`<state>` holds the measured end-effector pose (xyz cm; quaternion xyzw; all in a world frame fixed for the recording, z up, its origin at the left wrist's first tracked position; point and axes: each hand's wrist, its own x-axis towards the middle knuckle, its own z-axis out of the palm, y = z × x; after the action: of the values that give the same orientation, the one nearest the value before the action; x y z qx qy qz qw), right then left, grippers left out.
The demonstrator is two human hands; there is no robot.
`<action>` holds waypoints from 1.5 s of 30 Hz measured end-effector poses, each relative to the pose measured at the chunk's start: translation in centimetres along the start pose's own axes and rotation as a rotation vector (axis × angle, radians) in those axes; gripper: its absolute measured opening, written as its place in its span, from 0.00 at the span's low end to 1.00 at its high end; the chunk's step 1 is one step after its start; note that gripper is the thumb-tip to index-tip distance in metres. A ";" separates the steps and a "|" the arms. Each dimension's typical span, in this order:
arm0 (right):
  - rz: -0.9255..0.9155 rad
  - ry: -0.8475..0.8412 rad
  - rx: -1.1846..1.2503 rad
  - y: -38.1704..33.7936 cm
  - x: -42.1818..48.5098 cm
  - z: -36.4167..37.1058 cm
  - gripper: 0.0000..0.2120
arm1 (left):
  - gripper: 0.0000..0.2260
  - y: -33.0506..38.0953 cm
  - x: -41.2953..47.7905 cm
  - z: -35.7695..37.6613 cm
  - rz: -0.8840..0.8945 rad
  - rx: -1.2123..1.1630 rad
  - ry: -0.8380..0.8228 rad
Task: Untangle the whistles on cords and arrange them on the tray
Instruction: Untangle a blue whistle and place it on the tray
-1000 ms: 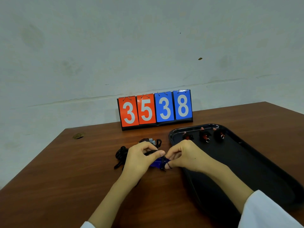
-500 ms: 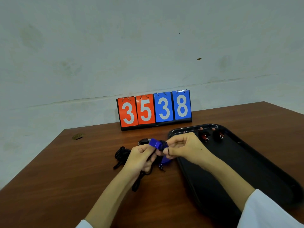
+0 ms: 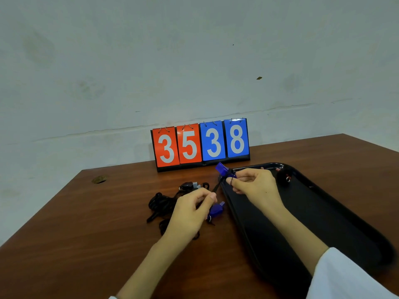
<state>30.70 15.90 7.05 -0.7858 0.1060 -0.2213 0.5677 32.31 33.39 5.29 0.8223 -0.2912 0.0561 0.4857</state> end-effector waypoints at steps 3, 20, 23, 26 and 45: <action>-0.110 0.031 -0.216 0.5 -0.2 0.2 0.10 | 0.07 -0.2 -0.6 0.4 0.146 0.220 0.057; -0.263 -0.505 -0.443 -0.1 -1.1 0.6 0.11 | 0.08 -1.6 0.3 -1.3 0.306 0.379 0.272; -0.201 -0.580 -0.293 -0.6 -1.3 0.5 0.08 | 0.06 -1.9 0.6 -1.6 0.181 0.291 0.274; -0.177 -0.620 -0.205 -0.8 -1.3 0.4 0.08 | 0.05 -2.1 0.8 -1.7 0.053 0.189 0.288; -0.096 -0.387 0.217 -0.6 -1.2 0.8 0.08 | 0.19 -2.2 -0.2 0.9 0.060 0.038 0.215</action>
<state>29.96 17.32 7.11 -0.7520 -0.0668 -0.1033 0.6476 33.16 33.55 3.02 0.8115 -0.2608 0.1640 0.4965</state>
